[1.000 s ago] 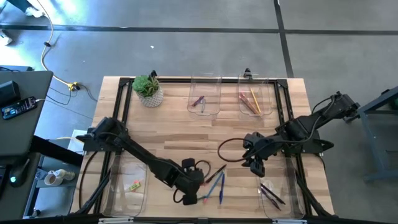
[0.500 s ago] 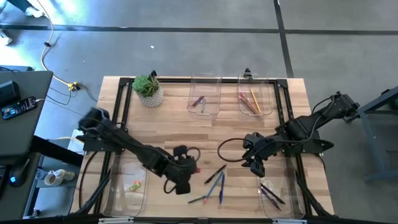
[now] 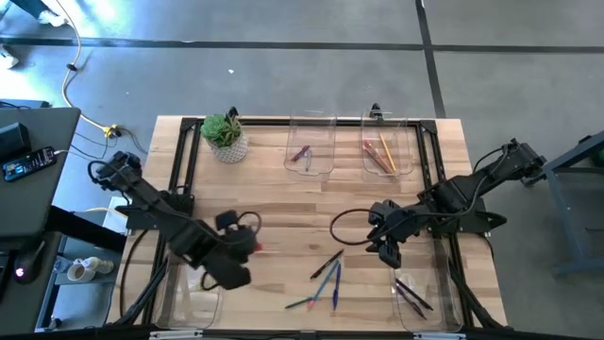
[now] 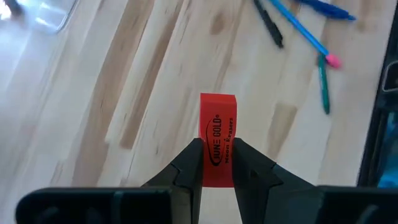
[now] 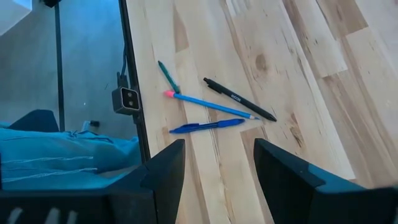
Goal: Sort crayons/erasers/pens/pencils in bins
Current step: Put the red eraser into the bottom left transparent bin
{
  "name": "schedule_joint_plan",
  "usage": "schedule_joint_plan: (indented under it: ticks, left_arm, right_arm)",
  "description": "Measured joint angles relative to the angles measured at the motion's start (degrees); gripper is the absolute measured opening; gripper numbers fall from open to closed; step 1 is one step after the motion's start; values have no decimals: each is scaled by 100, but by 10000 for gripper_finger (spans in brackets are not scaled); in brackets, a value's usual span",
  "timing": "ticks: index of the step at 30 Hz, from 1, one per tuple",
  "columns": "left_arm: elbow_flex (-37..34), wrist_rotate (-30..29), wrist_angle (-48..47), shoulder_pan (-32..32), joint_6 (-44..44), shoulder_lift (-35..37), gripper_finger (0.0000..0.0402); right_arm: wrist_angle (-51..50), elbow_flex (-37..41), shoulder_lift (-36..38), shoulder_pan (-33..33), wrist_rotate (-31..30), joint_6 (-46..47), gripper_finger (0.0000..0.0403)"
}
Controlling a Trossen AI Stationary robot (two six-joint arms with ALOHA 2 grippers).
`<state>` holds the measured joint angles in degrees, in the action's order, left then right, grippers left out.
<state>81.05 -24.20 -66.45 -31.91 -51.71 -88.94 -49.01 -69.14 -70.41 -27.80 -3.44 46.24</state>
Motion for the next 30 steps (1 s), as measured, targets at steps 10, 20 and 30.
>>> schedule_joint_plan:
  ticks: [10,20,30]
  left_arm:
    - [2,60,-1725,-1264,-2294,89,58]
    - [-340,267,-2201,-2501,-4745,82,58]
    - [-1692,631,-431,-2815,-5678,78,58]
  right_arm:
    - [4,0,0,246,-3,0,183]
    - [7,0,0,636,-126,-20,183]
    - [48,0,0,993,-260,-20,183]
